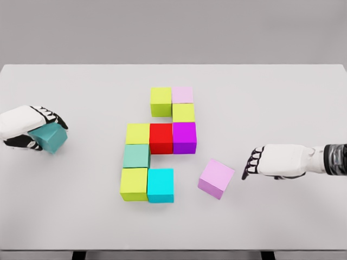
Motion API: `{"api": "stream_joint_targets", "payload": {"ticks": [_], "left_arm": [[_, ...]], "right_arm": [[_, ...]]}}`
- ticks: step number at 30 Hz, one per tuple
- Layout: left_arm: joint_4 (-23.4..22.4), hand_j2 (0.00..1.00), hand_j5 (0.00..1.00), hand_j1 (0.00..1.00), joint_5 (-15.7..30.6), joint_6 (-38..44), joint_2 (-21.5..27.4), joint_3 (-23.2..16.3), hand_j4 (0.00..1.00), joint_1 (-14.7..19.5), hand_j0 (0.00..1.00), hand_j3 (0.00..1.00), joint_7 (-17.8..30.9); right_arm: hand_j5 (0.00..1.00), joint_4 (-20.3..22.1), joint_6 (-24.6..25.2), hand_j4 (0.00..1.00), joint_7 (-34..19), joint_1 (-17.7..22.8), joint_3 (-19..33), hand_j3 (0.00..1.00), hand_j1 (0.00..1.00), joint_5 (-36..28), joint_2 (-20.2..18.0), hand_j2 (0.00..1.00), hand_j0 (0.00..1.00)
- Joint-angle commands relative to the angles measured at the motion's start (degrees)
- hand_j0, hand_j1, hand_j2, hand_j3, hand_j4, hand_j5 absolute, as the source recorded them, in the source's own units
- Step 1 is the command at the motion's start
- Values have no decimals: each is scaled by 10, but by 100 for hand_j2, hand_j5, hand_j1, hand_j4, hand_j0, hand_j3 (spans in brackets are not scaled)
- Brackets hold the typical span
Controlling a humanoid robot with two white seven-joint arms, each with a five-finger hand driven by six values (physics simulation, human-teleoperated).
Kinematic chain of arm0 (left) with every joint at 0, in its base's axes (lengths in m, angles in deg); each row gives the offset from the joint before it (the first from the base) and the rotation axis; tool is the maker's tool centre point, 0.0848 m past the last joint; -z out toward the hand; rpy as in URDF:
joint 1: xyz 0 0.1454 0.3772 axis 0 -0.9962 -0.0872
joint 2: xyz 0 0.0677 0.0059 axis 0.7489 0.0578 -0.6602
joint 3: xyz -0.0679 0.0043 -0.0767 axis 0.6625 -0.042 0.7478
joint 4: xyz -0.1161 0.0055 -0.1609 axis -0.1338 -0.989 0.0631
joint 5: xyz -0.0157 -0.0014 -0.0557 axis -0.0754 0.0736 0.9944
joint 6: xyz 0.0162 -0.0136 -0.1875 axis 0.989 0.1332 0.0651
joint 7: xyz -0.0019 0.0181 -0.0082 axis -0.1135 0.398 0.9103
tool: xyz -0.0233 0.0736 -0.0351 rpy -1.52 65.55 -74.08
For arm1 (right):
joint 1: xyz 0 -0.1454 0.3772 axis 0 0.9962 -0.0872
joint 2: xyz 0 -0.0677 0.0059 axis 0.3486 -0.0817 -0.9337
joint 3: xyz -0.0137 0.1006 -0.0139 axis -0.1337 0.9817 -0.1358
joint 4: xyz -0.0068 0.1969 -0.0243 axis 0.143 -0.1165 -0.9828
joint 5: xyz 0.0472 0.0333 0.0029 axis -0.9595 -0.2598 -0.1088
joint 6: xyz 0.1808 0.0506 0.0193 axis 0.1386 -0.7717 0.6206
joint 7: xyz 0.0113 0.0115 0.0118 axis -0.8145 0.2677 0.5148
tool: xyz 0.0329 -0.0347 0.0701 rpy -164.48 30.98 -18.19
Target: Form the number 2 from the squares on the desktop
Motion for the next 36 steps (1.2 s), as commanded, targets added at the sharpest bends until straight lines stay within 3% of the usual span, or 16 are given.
{"api": "stream_joint_targets", "payload": {"ticks": [1,23,27,32,33,36], "left_arm": [[-16,65,65,65,2,1,-14,0,65,1,65,65,11],[-94,65,65,65,-36,1,-130,-2,65,103,65,65,59],[-114,65,65,65,-39,1,-160,-3,65,130,65,65,74],[-165,65,65,65,-49,1,-220,-3,65,192,65,65,121],[-169,67,67,67,-48,1,-220,-3,67,194,67,67,122],[-170,86,86,86,-47,1,-216,0,86,196,86,86,119]], "right_arm": [[79,0,1,79,4,0,-2,79,79,-24,-2,79,79],[79,-4,1,79,1,4,-3,79,79,-9,34,79,79],[79,-5,1,79,1,3,-2,79,79,-8,39,79,79],[79,-6,1,79,2,3,-2,79,79,-9,40,79,79],[79,-6,1,79,2,3,-2,79,79,-9,40,79,79],[79,-8,1,79,3,3,-1,79,79,-10,43,79,79]]}}
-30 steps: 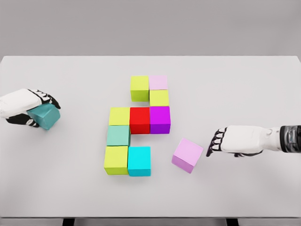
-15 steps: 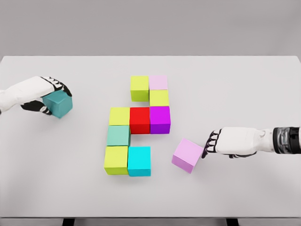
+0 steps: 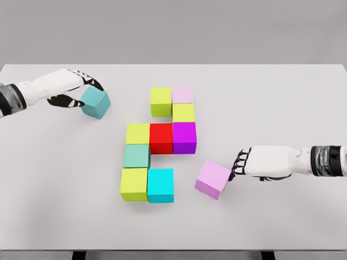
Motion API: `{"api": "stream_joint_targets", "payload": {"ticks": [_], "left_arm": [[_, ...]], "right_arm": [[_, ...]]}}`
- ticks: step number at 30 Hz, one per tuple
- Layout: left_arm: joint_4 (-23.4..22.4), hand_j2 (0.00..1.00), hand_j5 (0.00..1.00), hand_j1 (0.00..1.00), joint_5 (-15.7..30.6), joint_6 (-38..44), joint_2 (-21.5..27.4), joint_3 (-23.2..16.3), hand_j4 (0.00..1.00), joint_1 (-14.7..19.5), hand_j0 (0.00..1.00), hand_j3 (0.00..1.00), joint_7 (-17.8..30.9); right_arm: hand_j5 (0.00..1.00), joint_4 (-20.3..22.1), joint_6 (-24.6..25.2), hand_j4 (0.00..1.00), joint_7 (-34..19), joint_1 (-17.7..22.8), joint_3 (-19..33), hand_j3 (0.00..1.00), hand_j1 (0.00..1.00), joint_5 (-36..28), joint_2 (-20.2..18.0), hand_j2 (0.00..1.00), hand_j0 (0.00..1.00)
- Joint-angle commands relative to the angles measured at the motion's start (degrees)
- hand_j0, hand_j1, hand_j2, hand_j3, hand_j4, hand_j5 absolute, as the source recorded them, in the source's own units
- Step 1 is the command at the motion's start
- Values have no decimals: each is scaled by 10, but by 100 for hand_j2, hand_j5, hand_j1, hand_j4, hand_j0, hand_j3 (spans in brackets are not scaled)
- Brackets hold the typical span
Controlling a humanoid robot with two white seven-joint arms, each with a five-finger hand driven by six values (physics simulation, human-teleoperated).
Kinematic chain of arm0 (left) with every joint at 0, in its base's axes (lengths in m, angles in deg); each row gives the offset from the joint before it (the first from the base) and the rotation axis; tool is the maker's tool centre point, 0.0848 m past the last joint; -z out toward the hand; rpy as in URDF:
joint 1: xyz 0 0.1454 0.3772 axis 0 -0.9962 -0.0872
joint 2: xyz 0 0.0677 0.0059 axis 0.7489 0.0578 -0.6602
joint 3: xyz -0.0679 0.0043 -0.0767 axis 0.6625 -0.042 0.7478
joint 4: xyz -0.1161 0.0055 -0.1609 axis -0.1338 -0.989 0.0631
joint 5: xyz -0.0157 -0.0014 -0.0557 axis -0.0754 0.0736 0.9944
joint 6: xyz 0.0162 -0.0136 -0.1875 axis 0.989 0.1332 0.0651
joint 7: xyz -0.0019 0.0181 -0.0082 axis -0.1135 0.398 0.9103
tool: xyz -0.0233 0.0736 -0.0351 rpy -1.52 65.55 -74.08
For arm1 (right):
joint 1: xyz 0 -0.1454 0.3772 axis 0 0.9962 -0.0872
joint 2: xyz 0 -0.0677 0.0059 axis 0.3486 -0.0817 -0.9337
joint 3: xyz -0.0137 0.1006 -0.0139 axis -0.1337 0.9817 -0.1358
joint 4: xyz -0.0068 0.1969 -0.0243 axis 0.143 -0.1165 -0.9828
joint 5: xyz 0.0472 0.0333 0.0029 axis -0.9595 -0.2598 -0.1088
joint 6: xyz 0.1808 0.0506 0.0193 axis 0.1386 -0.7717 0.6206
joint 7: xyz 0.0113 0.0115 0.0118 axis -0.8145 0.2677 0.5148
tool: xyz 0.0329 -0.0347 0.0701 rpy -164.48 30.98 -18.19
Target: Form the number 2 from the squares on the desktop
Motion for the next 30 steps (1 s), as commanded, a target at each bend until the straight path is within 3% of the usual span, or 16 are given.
{"api": "stream_joint_targets", "payload": {"ticks": [1,2,8,14,16,25,30], "left_arm": [[-6,95,95,95,5,1,-1,5,95,0,95,95,2],[-5,100,100,100,6,1,1,7,100,0,100,100,1],[-6,100,100,100,13,1,33,7,100,1,100,100,1],[-5,100,100,100,12,1,109,4,100,-9,100,100,1],[-7,86,86,86,6,1,115,4,86,-12,86,86,1],[4,90,90,90,5,1,121,-15,90,-38,90,90,3],[39,90,90,90,5,1,119,-31,90,-39,90,90,4]], "right_arm": [[79,-1,1,79,1,0,0,79,79,-4,2,79,79],[79,-3,1,79,1,-1,0,79,79,-4,3,79,79],[79,-13,1,79,2,-1,2,79,79,-4,13,79,79],[79,-13,1,79,2,-1,4,79,79,-8,15,79,79],[79,-16,1,79,2,-1,4,79,79,-9,21,79,79],[79,-16,1,79,2,-1,5,79,79,-12,34,79,79],[79,-12,1,79,2,-1,6,79,79,-14,35,79,79]]}}
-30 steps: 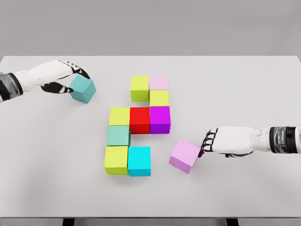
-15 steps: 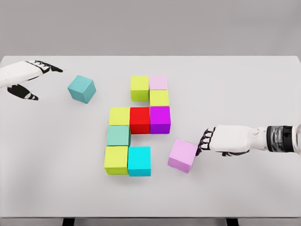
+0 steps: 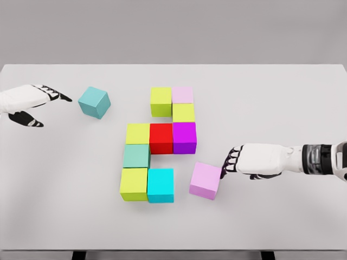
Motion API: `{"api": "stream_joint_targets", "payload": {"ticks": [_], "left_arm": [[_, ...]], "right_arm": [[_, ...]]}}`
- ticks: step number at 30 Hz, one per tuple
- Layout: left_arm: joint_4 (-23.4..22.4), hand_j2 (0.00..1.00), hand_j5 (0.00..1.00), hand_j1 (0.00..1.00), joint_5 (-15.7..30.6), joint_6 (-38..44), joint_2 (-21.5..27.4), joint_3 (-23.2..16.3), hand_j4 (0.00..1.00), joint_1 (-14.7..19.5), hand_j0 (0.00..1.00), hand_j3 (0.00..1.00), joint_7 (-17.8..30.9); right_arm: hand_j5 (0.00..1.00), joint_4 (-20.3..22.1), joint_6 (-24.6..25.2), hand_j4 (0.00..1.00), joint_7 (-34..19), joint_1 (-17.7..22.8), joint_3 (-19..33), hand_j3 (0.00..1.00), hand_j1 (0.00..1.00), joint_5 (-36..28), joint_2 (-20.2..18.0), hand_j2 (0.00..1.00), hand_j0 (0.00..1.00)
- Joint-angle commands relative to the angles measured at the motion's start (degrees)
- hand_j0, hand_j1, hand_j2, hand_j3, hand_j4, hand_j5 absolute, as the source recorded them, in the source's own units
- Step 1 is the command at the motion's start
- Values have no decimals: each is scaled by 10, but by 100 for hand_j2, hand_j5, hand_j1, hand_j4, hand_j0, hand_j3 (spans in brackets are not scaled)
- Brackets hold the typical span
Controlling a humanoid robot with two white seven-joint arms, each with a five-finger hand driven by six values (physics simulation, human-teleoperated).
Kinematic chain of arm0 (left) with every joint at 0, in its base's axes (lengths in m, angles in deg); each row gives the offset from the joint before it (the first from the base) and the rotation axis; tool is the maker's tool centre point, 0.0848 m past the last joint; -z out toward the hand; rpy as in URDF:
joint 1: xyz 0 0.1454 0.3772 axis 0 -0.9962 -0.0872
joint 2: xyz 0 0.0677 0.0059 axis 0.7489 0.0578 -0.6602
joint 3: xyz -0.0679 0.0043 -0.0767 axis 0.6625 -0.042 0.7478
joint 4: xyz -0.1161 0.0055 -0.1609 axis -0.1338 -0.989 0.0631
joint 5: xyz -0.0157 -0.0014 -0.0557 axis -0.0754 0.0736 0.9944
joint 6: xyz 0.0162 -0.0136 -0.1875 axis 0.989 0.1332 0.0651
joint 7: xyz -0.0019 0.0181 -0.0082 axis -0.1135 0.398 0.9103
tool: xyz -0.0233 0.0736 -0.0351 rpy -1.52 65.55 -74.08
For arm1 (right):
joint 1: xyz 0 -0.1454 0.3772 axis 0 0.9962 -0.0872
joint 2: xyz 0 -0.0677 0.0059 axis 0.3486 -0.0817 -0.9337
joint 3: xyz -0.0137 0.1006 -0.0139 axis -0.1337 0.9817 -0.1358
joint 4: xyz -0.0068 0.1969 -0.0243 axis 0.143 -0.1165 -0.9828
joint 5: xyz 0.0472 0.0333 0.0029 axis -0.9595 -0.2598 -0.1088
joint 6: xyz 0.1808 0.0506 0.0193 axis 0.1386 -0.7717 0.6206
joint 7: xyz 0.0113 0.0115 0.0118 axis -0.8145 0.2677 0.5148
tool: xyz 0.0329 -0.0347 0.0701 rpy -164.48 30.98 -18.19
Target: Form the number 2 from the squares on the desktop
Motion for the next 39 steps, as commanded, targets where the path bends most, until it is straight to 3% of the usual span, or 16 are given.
{"api": "stream_joint_targets", "payload": {"ticks": [1,13,23,27,29,34,39], "left_arm": [[18,90,90,90,3,1,0,-11,90,0,90,90,0],[53,90,90,90,2,1,-6,-20,90,0,90,90,1],[53,93,93,93,1,1,-9,-16,93,3,93,93,2],[27,93,93,93,1,1,-4,-1,93,8,93,93,1],[-13,93,93,93,0,1,-7,0,93,11,93,93,1],[-70,93,93,93,-16,1,-41,-4,93,25,93,93,3],[-82,93,93,93,-24,1,-54,-5,93,27,93,93,3]], "right_arm": [[79,2,1,79,0,0,0,79,79,-4,0,79,79],[79,2,1,79,1,-2,1,79,79,-6,17,79,79],[79,2,1,79,1,-3,1,79,79,-6,26,79,79],[79,2,1,79,1,-3,2,79,79,-6,29,79,79],[79,-2,1,79,1,-3,2,79,79,-6,26,79,79],[79,2,1,79,9,-2,17,79,79,-16,-4,79,79],[79,13,1,79,9,5,14,79,79,-18,-15,79,79]]}}
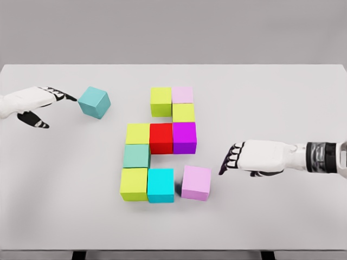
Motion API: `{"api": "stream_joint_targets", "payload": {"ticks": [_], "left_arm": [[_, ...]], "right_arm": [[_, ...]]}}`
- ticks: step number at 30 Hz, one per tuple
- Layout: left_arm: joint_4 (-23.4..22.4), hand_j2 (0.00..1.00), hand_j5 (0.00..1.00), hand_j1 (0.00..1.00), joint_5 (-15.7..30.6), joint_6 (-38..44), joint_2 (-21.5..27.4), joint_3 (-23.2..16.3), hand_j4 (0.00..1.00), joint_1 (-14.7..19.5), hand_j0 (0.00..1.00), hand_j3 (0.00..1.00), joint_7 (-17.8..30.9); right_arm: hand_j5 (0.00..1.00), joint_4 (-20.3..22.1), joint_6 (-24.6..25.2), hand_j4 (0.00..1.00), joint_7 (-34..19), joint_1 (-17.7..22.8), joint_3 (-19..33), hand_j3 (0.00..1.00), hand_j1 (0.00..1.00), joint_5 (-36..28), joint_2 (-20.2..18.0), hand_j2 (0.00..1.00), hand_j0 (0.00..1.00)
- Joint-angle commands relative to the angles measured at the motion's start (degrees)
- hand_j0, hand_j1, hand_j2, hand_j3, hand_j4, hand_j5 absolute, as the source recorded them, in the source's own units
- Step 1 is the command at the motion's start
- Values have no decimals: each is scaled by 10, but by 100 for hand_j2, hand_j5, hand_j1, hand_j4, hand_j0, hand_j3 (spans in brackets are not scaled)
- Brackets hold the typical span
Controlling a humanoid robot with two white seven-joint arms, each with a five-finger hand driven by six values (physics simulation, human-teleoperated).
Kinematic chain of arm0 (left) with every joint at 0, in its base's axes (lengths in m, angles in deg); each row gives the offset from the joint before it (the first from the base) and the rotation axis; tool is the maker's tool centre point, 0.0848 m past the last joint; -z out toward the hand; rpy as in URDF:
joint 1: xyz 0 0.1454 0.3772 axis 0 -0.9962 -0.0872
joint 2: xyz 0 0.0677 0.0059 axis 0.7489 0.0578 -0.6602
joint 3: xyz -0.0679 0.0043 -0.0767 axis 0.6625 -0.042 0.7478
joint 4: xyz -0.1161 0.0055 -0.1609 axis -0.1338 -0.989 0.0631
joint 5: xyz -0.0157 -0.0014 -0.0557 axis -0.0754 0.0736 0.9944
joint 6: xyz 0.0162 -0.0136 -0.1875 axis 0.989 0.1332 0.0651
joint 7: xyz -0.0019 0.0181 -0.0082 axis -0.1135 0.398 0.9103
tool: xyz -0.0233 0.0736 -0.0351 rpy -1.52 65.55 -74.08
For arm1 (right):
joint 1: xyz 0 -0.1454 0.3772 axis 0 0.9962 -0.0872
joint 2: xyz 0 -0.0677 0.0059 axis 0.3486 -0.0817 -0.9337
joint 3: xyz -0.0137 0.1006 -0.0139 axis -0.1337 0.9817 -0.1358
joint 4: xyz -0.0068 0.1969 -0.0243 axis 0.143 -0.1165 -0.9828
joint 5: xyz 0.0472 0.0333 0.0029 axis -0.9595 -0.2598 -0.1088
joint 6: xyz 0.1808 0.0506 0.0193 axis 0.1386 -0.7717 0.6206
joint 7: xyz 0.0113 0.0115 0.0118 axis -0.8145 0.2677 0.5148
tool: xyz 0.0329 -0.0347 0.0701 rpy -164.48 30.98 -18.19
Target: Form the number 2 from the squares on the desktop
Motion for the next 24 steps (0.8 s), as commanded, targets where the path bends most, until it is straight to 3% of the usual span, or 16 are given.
{"api": "stream_joint_targets", "payload": {"ticks": [1,24], "left_arm": [[-10,93,93,93,0,1,-8,0,93,0,93,93,0],[54,93,93,93,-2,1,-21,-7,93,-7,93,93,1]], "right_arm": [[79,9,1,79,1,1,-1,79,79,-6,-7,79,79],[79,8,1,79,-4,20,-8,79,79,4,32,79,79]]}}
